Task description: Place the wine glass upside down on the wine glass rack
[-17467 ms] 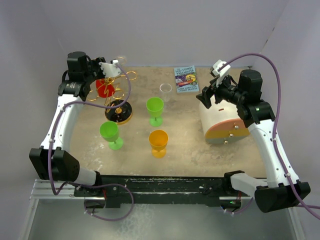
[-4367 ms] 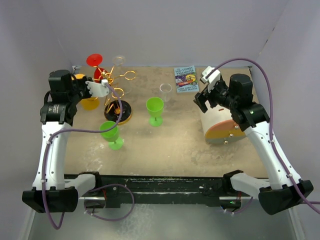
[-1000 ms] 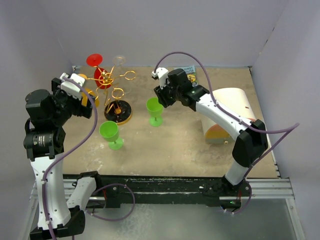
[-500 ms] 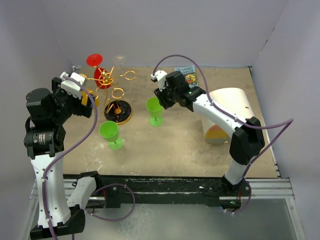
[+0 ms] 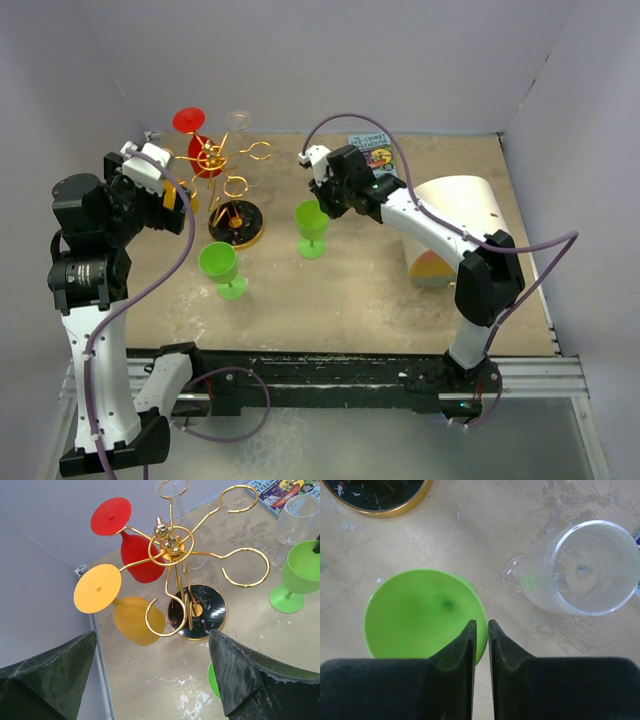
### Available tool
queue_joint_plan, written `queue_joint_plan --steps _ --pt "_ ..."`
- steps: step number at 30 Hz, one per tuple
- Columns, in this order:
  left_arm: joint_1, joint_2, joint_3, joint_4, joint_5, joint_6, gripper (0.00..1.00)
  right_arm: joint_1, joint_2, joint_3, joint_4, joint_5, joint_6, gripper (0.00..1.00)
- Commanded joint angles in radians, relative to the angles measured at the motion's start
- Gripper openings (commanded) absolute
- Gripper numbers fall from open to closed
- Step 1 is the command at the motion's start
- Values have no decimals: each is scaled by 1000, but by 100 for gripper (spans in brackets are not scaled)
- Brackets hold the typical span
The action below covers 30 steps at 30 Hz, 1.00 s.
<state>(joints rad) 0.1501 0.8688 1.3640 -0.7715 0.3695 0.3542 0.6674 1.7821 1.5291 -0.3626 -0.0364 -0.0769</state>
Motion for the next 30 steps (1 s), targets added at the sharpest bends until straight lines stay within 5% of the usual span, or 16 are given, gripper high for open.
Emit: queue_joint_plan --steps 1,5,16,23,30 --pt "5 9 43 33 10 -7 96 2 -37 -4 -9 -42 15 13" --pt "5 17 62 43 -6 -30 99 1 -81 -14 -12 -110 -13 1" --pt "5 55 109 55 60 -117 99 -16 -298 -71 -27 -271 -150 0" --pt "3 98 152 80 185 -184 94 -103 -432 45 -100 -465 -166 0" --pt "-36 199 259 56 334 -266 92 -126 -498 211 -84 -430 -137 0"
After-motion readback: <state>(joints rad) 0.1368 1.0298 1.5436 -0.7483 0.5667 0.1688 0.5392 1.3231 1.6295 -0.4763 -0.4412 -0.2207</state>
